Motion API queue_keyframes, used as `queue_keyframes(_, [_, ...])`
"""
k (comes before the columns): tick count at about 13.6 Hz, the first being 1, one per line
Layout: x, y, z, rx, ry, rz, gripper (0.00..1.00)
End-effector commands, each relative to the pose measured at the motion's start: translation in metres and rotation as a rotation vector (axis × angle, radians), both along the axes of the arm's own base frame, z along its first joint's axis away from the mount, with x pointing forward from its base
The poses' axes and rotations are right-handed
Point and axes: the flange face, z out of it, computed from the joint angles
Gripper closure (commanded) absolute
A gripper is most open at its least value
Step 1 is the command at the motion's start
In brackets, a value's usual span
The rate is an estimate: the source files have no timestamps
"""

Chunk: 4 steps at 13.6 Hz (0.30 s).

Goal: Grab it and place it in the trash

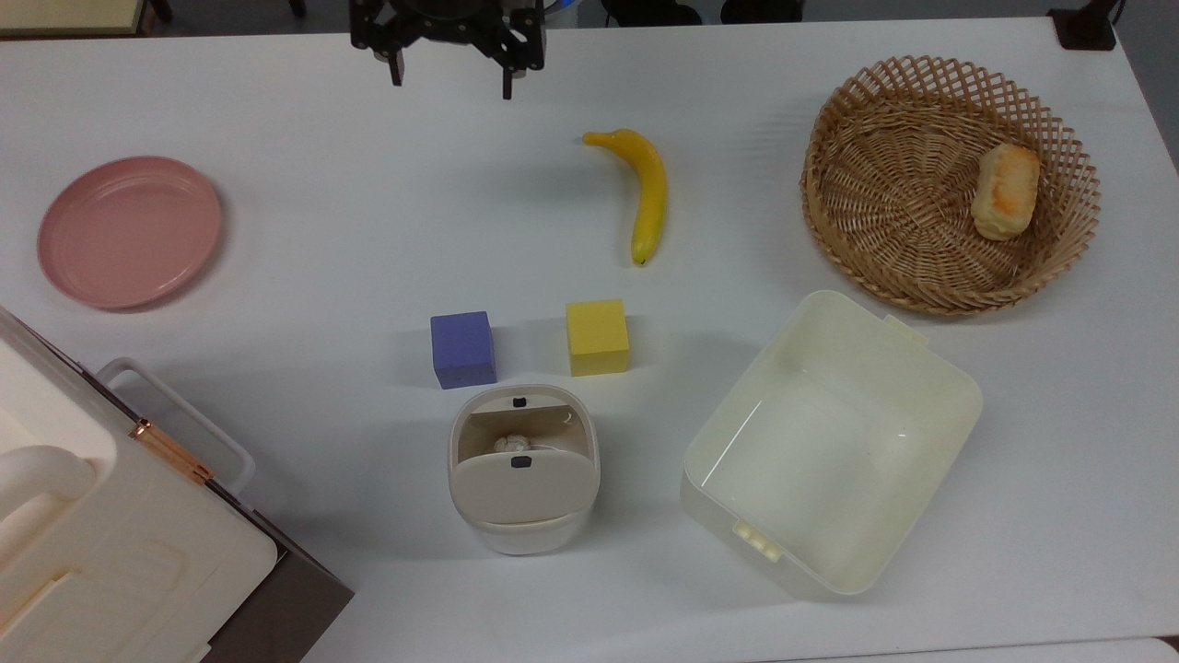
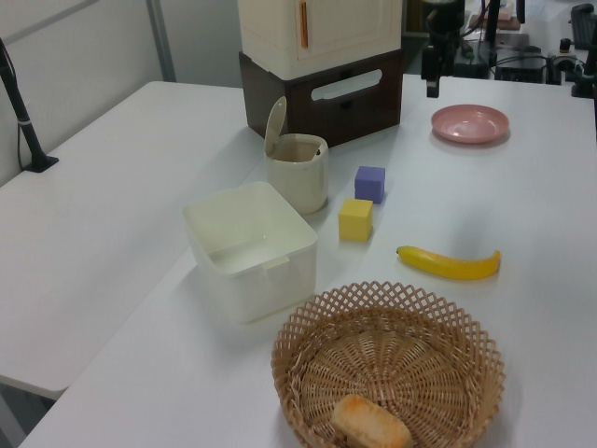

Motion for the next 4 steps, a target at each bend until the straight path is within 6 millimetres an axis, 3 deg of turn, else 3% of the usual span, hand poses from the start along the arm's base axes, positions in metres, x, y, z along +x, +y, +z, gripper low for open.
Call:
queue_keyframes(1, [-0.0096, -0.0087, 0.0102, 0.033, -0.014, -0.031, 0.00])
queue_keyframes(4, [-0.0094, -0.0061, 0.0104, 0.033, -0.016, -0.026, 0.00])
